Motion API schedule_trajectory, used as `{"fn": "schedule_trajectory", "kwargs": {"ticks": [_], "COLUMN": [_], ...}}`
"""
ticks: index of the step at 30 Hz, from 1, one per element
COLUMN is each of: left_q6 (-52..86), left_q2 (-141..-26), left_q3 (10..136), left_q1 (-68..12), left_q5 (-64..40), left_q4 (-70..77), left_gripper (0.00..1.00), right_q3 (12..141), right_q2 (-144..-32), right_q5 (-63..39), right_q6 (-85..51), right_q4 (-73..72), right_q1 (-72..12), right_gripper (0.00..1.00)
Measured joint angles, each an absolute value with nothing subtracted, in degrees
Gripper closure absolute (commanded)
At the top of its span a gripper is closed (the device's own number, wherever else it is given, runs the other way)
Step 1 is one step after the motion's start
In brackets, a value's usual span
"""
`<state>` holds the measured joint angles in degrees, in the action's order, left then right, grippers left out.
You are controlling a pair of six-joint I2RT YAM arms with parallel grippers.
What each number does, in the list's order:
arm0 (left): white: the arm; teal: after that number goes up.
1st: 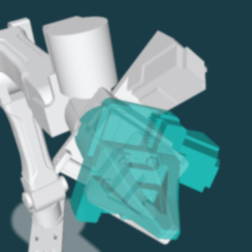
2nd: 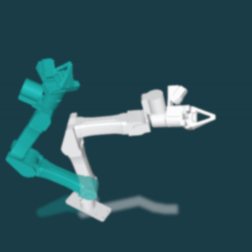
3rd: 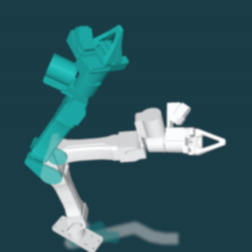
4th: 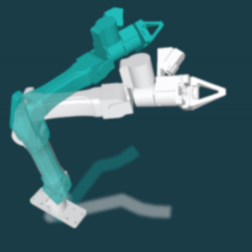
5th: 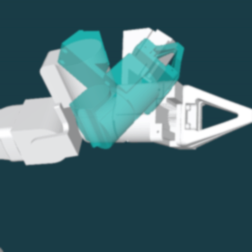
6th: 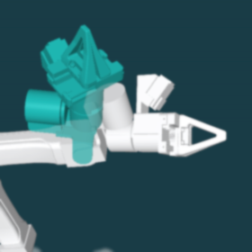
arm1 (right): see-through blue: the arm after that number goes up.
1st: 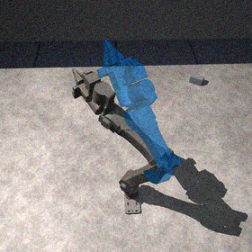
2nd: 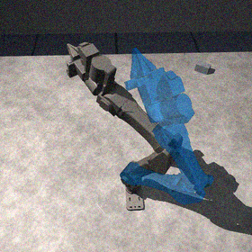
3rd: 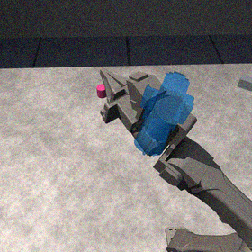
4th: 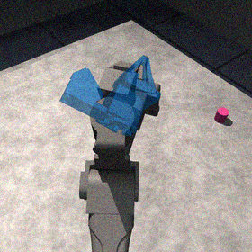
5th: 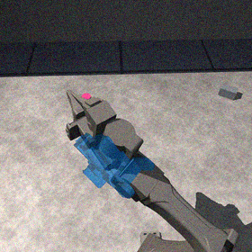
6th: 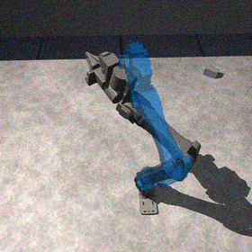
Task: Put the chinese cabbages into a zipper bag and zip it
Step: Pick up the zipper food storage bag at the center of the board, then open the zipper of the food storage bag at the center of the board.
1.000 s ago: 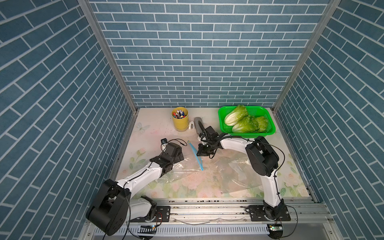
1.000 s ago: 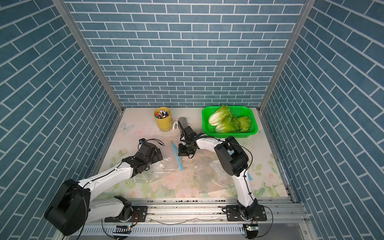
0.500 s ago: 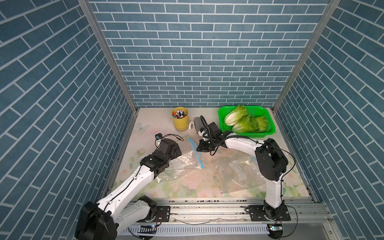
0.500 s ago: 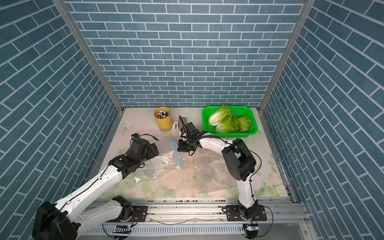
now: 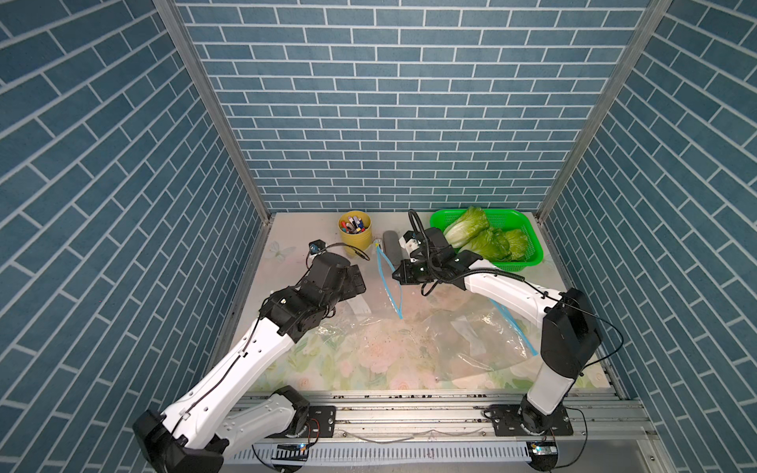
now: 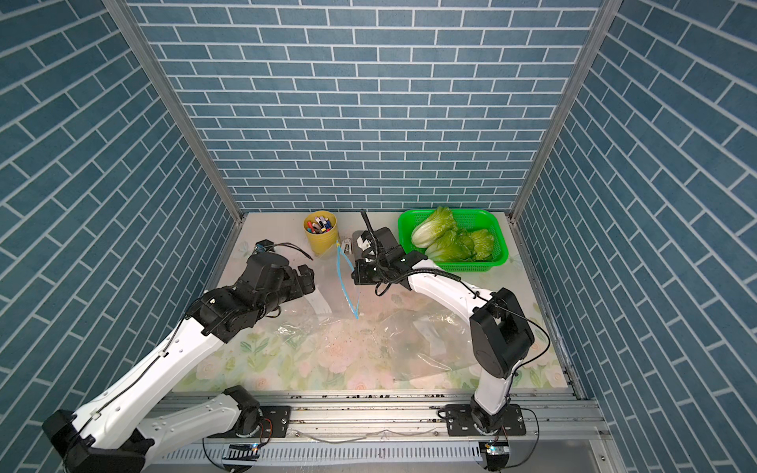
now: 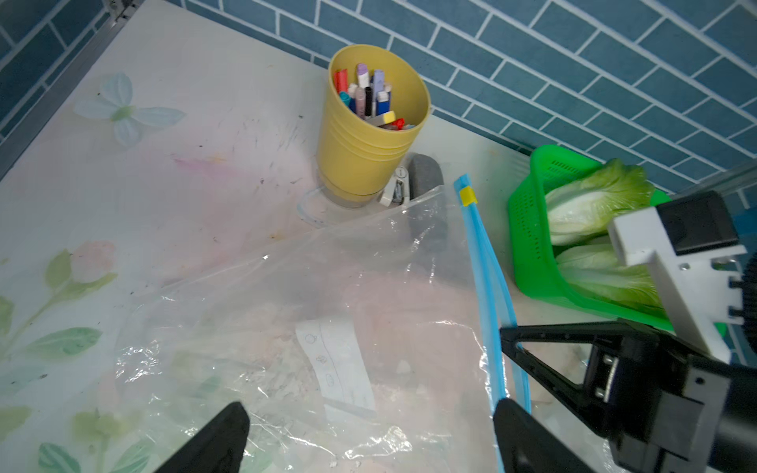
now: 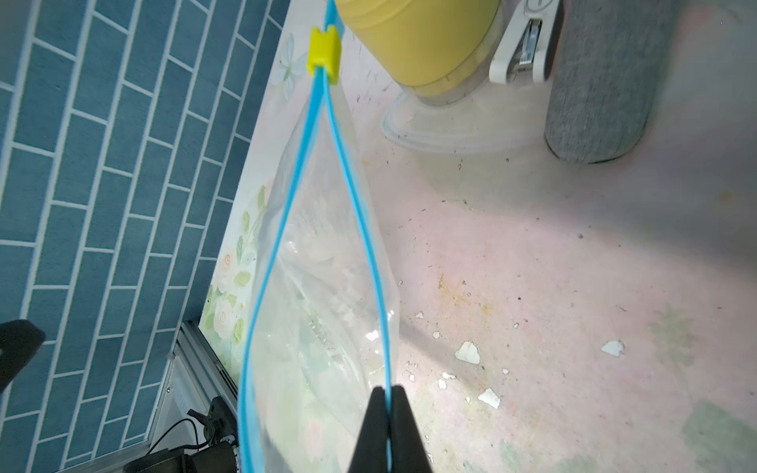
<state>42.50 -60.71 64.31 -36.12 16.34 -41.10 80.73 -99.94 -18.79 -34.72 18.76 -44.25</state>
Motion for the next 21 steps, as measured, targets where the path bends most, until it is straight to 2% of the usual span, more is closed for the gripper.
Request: {"fn": "schedule_trajectory", "kwargs": {"ticks": [2,4,12,21], "left_q6": [42.5,42.6,43.1,43.1], "left_q2": [-62.6,-64.5,-74.3,-80.8], "left_q3": [66.4,67.6,67.8,68.9], "left_q1": [-38.0,-39.4,-42.2,-42.8], "left_q5": [16.0,15.5,13.0,12.7], "left_q4": [-41.7,-41.6,-37.6,-31.8], "left_gripper": [0.08,0.18,0.22,0.32], "right_q3": [80.7,80.7,80.0,78.4], "right_q2": [-98.5,-97.3,-95.0,-95.0], "right_q5": [-17.9,-17.5,-16.5,-16.5], "right_q6": [-34.7,-34.8,-36.2,-36.9], "right_q4": [18.8,18.7,17.4,16.3], "right_q1": [-44.2,-44.2,-44.2,-44.2], "right_gripper": [1.0,1.0,1.0,1.0]}}
